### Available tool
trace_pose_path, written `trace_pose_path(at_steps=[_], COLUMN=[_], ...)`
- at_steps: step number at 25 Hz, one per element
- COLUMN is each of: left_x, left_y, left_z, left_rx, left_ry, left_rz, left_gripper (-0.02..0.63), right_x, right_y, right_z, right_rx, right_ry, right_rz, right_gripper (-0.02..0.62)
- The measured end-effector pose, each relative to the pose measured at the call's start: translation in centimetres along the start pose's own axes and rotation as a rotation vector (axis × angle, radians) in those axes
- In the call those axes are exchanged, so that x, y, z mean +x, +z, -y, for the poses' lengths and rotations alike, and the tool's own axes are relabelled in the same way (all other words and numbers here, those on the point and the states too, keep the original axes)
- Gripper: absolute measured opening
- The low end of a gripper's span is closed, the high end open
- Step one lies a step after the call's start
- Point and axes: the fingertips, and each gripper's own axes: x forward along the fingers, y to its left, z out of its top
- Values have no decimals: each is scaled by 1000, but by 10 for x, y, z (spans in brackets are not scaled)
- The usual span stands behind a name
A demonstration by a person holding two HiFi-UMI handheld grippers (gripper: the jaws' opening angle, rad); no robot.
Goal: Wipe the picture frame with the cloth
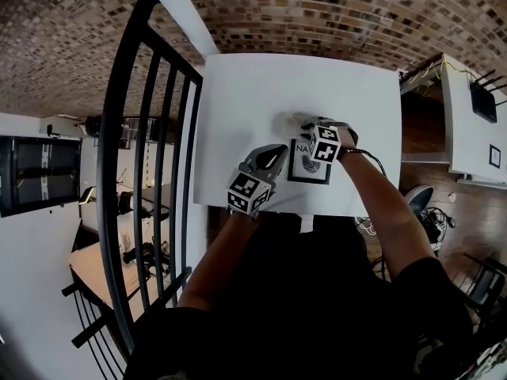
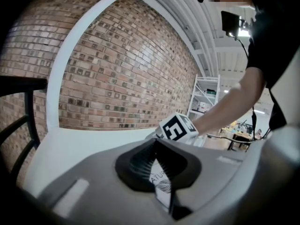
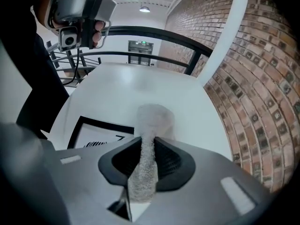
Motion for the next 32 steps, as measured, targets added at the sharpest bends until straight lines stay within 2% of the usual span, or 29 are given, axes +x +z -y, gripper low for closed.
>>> trace_pose_path(at_steps=[14, 26, 32], left_x=[9, 9, 9], left_y=[3, -9, -13], left_z=[-2, 10, 14], left_rx=[-3, -3, -6], left_ry=[-11, -21, -13], left_rz=[-2, -21, -22], left_gripper=[2, 2, 2], right_x=[-11, -23, -33], right_y=[6, 18, 19], right_z=[-64, -139, -153], right_rx=[23, -19, 12], right_ry=[118, 238, 296], right_rz=[8, 8, 10], right_gripper=[81, 83, 83])
